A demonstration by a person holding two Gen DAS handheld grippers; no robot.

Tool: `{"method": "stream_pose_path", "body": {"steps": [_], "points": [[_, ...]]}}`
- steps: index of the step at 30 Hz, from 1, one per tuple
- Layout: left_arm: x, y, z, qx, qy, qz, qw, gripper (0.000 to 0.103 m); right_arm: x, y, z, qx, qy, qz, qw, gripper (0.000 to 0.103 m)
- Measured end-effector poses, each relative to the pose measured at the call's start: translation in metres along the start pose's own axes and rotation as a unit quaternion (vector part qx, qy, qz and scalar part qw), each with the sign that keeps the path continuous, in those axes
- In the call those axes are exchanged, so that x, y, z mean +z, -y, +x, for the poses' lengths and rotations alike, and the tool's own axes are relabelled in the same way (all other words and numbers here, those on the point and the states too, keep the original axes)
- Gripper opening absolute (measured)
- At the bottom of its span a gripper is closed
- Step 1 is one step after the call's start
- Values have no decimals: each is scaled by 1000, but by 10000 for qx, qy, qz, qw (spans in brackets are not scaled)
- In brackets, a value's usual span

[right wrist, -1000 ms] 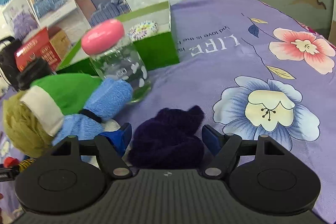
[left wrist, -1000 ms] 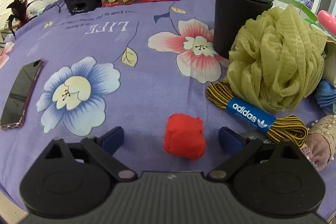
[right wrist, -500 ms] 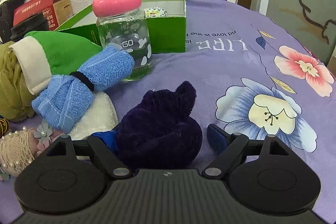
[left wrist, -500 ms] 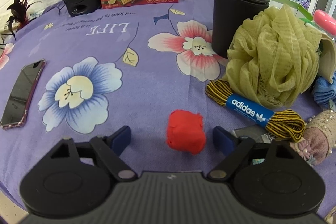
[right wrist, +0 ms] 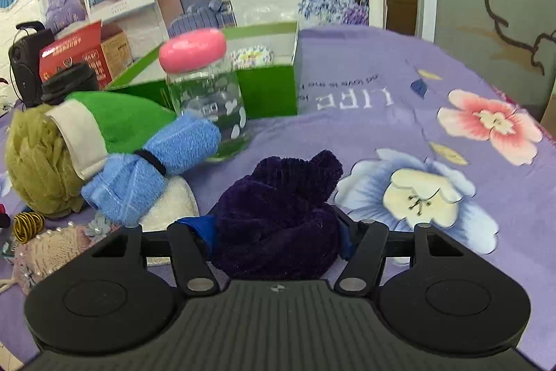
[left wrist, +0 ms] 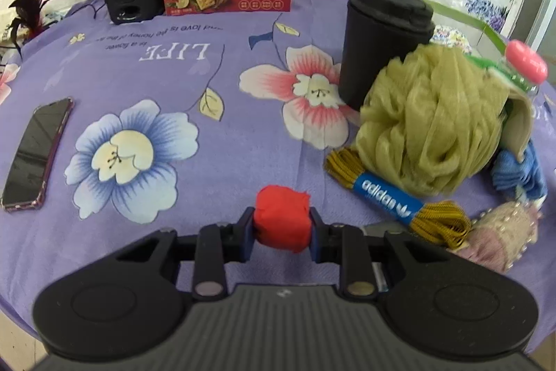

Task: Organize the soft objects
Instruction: 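Carry both items into the green box and open both grippers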

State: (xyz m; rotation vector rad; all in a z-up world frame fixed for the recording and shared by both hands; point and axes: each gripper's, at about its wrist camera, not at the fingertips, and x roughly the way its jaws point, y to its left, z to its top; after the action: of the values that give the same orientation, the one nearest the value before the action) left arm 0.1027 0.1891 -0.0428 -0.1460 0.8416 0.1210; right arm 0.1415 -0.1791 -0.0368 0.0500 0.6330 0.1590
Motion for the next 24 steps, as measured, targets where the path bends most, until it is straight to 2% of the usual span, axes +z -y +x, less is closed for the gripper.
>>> {"method": "stream_pose_path", "body": {"steps": [3, 6, 13, 15, 18, 24], "points": [[16, 2, -11, -18, 130, 43, 9999, 27, 11, 3, -12, 38, 230, 23, 9997, 47], [37, 8, -26, -124, 429, 79, 9990, 27, 25, 3, -19, 103, 497, -11, 9987, 47], [104, 39, -47, -642, 987, 305, 9926, 27, 88, 6, -25, 437, 1196, -190, 9917, 47], [129, 52, -45, -808, 1085, 343, 9902, 27, 114, 6, -17, 543, 1315, -246, 9895, 48], [168, 78, -32, -814, 1223, 486, 9880, 27, 154, 3, 3, 667, 1436, -406, 9865, 48], [230, 124, 14, -664, 1188, 708, 9882, 27, 210, -11, 70, 898, 1167, -707, 9866, 48]]}}
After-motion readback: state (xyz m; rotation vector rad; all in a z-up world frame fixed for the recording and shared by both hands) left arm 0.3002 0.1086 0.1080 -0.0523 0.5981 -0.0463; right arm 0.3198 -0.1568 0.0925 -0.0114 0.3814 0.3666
